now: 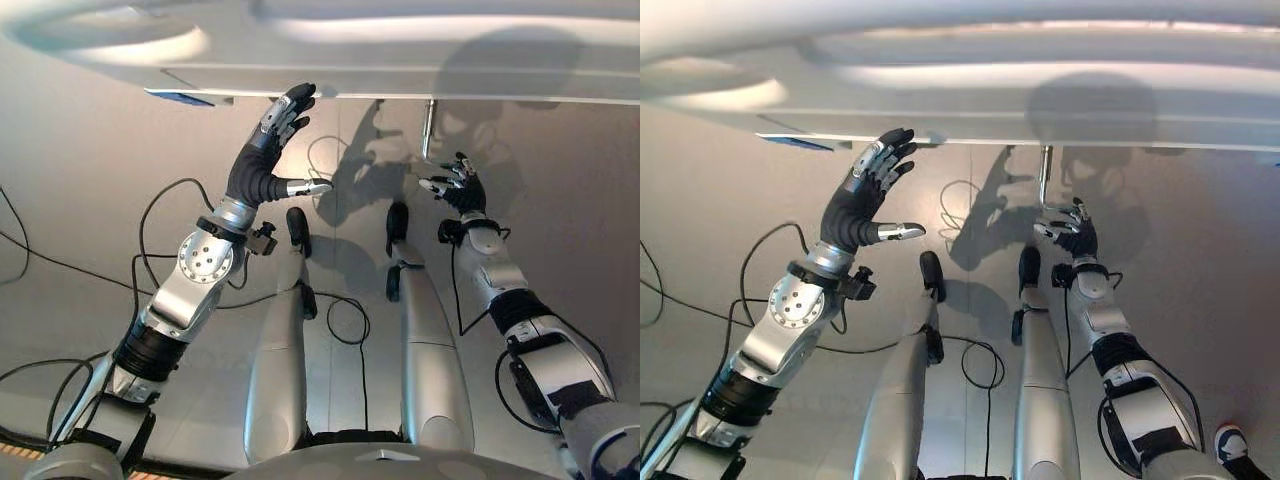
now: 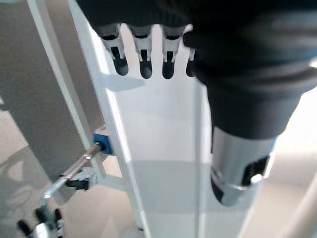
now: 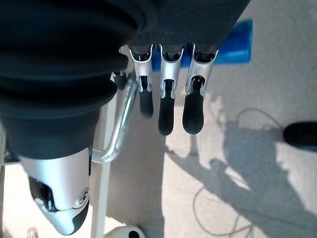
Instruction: Raise the hospital bed
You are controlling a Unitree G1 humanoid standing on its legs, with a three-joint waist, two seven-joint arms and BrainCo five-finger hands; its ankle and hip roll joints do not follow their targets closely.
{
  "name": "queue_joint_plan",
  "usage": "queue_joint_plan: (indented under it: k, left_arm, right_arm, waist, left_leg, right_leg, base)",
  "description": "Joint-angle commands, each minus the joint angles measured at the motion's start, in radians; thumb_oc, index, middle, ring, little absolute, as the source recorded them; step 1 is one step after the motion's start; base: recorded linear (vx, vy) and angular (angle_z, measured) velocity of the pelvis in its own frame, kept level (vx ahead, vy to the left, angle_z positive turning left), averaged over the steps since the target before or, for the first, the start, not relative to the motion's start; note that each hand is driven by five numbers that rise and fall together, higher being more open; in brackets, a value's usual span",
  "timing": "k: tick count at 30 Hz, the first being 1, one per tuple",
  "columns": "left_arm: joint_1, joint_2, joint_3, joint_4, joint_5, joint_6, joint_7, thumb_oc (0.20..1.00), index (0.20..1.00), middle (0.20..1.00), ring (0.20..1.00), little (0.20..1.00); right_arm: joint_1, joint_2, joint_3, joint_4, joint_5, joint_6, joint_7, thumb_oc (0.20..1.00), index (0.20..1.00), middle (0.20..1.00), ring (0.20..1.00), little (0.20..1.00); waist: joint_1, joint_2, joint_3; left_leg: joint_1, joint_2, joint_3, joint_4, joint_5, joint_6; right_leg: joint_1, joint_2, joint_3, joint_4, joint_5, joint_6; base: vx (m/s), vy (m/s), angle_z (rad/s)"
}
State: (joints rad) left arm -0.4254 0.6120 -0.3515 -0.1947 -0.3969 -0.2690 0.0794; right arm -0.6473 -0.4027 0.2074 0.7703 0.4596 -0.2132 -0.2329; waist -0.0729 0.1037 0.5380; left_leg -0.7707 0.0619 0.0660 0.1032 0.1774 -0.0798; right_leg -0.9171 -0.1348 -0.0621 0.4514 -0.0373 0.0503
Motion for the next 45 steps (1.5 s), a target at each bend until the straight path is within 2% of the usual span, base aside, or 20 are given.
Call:
queue_joint_plan:
  k: [1, 7, 17, 21, 24, 31, 34, 36, 38, 39, 45]
  left_arm:
    - [-0.027, 0.041, -0.011, -0.102, -0.056, -0.051, 0.005, 1.0, 1.0, 1.0, 1.0, 1.0]
    - [-0.074, 0.056, -0.053, -0.106, -0.08, -0.048, 0.01, 1.0, 1.0, 1.0, 1.0, 1.0]
    - [-0.107, 0.055, -0.063, -0.132, -0.066, -0.053, 0.04, 1.0, 1.0, 1.0, 1.0, 1.0]
    - [-0.099, 0.052, -0.058, -0.142, -0.066, -0.049, 0.042, 1.0, 1.0, 1.0, 1.0, 1.0]
    - [-0.084, 0.055, -0.038, -0.138, -0.04, -0.05, 0.055, 1.0, 1.0, 1.0, 1.0, 1.0]
    - [-0.091, 0.047, -0.043, -0.138, -0.037, -0.061, 0.061, 1.0, 1.0, 1.0, 1.0, 1.0]
    - [-0.088, 0.041, -0.036, -0.137, -0.033, -0.062, 0.056, 1.0, 1.0, 1.0, 1.0, 1.0]
    - [-0.079, 0.042, -0.021, -0.139, -0.028, -0.067, 0.051, 1.0, 1.0, 1.0, 1.0, 1.0]
    - [-0.076, 0.042, -0.016, -0.137, -0.023, -0.066, 0.052, 1.0, 1.0, 1.0, 1.0, 1.0]
    - [-0.063, 0.042, -0.001, -0.135, -0.02, -0.069, 0.048, 1.0, 1.0, 1.0, 1.0, 1.0]
    - [-0.053, 0.052, 0.021, -0.127, -0.003, -0.074, 0.05, 1.0, 1.0, 1.0, 1.0, 1.0]
  right_arm:
    - [-0.014, -0.048, -0.035, 0.098, 0.09, -0.005, -0.047, 1.0, 1.0, 1.0, 1.0, 1.0]
    - [-0.086, -0.064, -0.017, 0.169, 0.158, 0.001, -0.042, 1.0, 1.0, 1.0, 1.0, 1.0]
    - [-0.184, -0.069, -0.021, 0.281, 0.284, -0.002, -0.039, 1.0, 1.0, 1.0, 1.0, 1.0]
    - [-0.162, -0.062, -0.009, 0.239, 0.24, -0.005, -0.06, 1.0, 1.0, 1.0, 1.0, 1.0]
    - [-0.093, -0.067, 0.002, 0.104, 0.128, -0.008, -0.087, 1.0, 1.0, 1.0, 1.0, 1.0]
    - [-0.058, -0.093, -0.043, 0.136, 0.054, 0.0, -0.131, 1.0, 1.0, 1.0, 1.0, 1.0]
    - [-0.014, -0.098, -0.051, 0.089, -0.011, -0.005, -0.149, 1.0, 1.0, 1.0, 1.0, 1.0]
    - [0.08, -0.1, -0.067, -0.066, -0.063, -0.013, -0.15, 1.0, 1.0, 1.0, 1.0, 1.0]
    - [0.111, -0.1, -0.082, -0.109, -0.078, -0.017, -0.152, 1.0, 1.0, 1.0, 1.0, 1.0]
    - [0.177, -0.101, -0.119, -0.202, -0.109, -0.027, -0.16, 1.0, 1.0, 1.0, 1.0, 1.0]
    - [0.263, -0.091, -0.194, -0.312, -0.16, -0.046, -0.19, 1.0, 1.0, 1.0, 1.0, 1.0]
  waist:
    - [-0.011, -0.041, -0.018]
    - [-0.008, -0.047, -0.018]
    - [-0.004, -0.046, -0.018]
    - [-0.005, -0.046, -0.018]
    - [-0.014, -0.052, -0.018]
    - [-0.017, -0.048, -0.018]
    - [-0.02, -0.047, -0.018]
    - [-0.029, -0.052, -0.018]
    - [-0.032, -0.054, -0.018]
    - [-0.04, -0.06, -0.018]
    - [-0.052, -0.068, -0.018]
  left_leg:
    - [-0.028, -0.014, 0.005, 0.147, -0.126, 0.002]
    - [-0.061, -0.016, 0.016, 0.159, -0.135, 0.005]
    - [-0.086, -0.023, 0.023, 0.163, -0.143, 0.005]
    - [-0.085, -0.026, 0.029, 0.153, -0.14, 0.006]
    - [-0.084, -0.027, 0.033, 0.148, -0.139, 0.009]
    - [-0.086, -0.028, 0.031, 0.149, -0.142, 0.012]
    - [-0.083, -0.029, 0.033, 0.147, -0.142, 0.013]
    - [-0.078, -0.03, 0.034, 0.145, -0.142, 0.015]
    - [-0.075, -0.03, 0.033, 0.143, -0.142, 0.015]
    - [-0.071, -0.031, 0.033, 0.14, -0.143, 0.016]
    - [-0.064, -0.029, 0.035, 0.14, -0.145, 0.017]
  right_leg:
    - [0.052, 0.002, 0.012, -0.19, 0.138, 0.103]
    - [0.02, 0.002, 0.015, -0.193, 0.141, 0.103]
    - [-0.001, 0.001, 0.018, -0.205, 0.146, 0.103]
    - [-0.003, 0.003, 0.019, -0.219, 0.152, 0.105]
    - [-0.003, 0.003, 0.023, -0.227, 0.156, 0.107]
    - [-0.004, 0.001, 0.024, -0.231, 0.156, 0.109]
    - [-0.001, 0.0, 0.023, -0.234, 0.156, 0.111]
    - [0.0, 0.001, 0.025, -0.232, 0.155, 0.112]
    - [0.003, 0.001, 0.026, -0.232, 0.154, 0.112]
    - [0.005, 0.002, 0.029, -0.233, 0.153, 0.113]
    - [0.009, 0.004, 0.034, -0.235, 0.152, 0.116]
  base:
    - [0.02, 0.036, 0.03]
    - [0.0, 0.005, 0.0]
    - [0.0, 0.003, 0.0]
    - [0.0, 0.008, -0.02]
    - [0.01, 0.012, -0.04]
    - [0.0, 0.001, -0.01]
    - [0.0, 0.0, 0.0]
    - [0.0, 0.0, 0.0]
    - [0.0, 0.0, 0.0]
    - [0.0, 0.0, 0.0]
    - [0.0, -0.002, -0.01]
